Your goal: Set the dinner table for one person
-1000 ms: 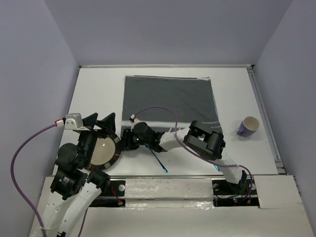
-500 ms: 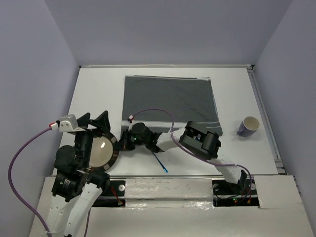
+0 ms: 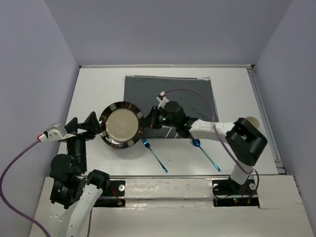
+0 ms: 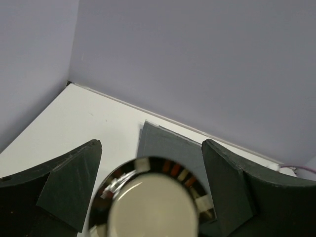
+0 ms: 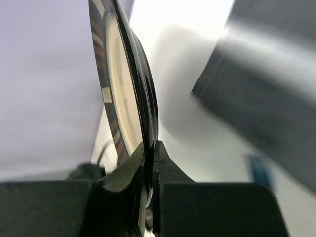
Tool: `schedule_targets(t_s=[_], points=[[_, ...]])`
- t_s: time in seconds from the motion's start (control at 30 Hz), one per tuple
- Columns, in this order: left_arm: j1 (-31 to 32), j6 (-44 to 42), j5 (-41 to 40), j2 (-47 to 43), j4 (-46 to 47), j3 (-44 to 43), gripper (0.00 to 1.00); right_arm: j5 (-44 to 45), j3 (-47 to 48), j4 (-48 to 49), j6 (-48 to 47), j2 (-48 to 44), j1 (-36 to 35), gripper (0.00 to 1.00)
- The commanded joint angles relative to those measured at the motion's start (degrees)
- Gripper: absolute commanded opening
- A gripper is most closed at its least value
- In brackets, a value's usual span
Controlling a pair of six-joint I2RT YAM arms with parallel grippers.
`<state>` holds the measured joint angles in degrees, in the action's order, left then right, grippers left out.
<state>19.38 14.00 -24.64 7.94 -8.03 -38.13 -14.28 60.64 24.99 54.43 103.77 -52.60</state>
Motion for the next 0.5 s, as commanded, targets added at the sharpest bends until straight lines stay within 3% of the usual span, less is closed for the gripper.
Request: schedule_targets(t_s=[0.0,0.17,0.47], points=[[-0.30,-0.47,1.17,1.46,1.79,-0.37,0.94,1.28,-3.59,12.36,0.32,-10.67,9.16,0.00],[-0.57,-0.38,2.58,2.51,1.88,-0.28,0.93,-0.03,-7.56,10.00,-0.38,-13.33,20.06,0.00],[-1.01,-0.20,4.16,3.92,2.14,-0.19,0.93,-4.70,-7.30,9.90,-0.03,-9.30,29.04,0.00]])
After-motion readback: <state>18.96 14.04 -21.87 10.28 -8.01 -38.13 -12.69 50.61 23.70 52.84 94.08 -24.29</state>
